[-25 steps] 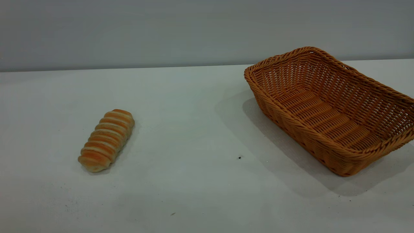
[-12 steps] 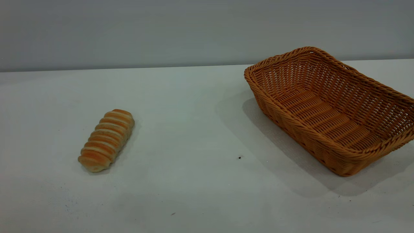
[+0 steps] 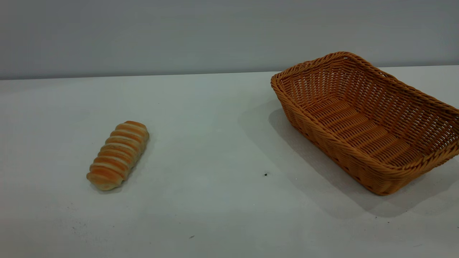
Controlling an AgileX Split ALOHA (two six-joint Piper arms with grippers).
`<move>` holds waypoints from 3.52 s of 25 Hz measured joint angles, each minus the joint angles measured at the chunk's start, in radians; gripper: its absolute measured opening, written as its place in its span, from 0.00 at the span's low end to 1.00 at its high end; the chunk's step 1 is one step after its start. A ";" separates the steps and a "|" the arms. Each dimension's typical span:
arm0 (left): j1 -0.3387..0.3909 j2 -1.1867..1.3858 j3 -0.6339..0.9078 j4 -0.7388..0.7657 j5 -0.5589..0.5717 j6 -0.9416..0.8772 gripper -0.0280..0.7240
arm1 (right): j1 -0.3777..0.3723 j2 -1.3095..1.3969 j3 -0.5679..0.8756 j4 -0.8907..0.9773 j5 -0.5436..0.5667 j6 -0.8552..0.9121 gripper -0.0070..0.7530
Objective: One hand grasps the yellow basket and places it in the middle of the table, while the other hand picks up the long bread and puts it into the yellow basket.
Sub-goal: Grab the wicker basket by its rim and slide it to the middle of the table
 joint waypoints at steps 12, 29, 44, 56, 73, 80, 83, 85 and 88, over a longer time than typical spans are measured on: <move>-0.001 0.339 0.000 -0.141 -0.389 0.059 0.49 | 0.000 0.127 -0.017 0.001 -0.260 0.004 0.35; -0.001 0.948 -0.110 -0.212 -0.789 0.268 0.60 | 0.000 0.691 -0.017 0.001 -0.631 0.204 0.76; -0.148 1.464 -0.494 -0.212 -0.842 0.525 0.63 | 0.000 1.112 -0.020 0.001 -0.780 0.399 0.76; -0.160 1.590 -0.599 -0.212 -0.902 0.559 0.63 | 0.000 1.317 -0.026 0.171 -0.930 0.419 0.76; -0.160 1.690 -0.680 -0.212 -0.943 0.587 0.63 | 0.000 1.528 -0.167 0.261 -0.963 0.418 0.76; -0.160 1.692 -0.680 -0.212 -0.980 0.587 0.63 | 0.000 1.612 -0.176 0.263 -0.956 0.408 0.74; -0.160 1.692 -0.681 -0.212 -0.985 0.587 0.63 | 0.000 1.633 -0.186 0.268 -0.961 0.396 0.74; -0.160 1.692 -0.681 -0.212 -0.991 0.587 0.63 | 0.000 1.642 -0.190 0.277 -0.970 0.393 0.74; -0.160 1.692 -0.681 -0.212 -1.000 0.587 0.63 | 0.000 1.643 -0.192 0.285 -0.974 0.385 0.74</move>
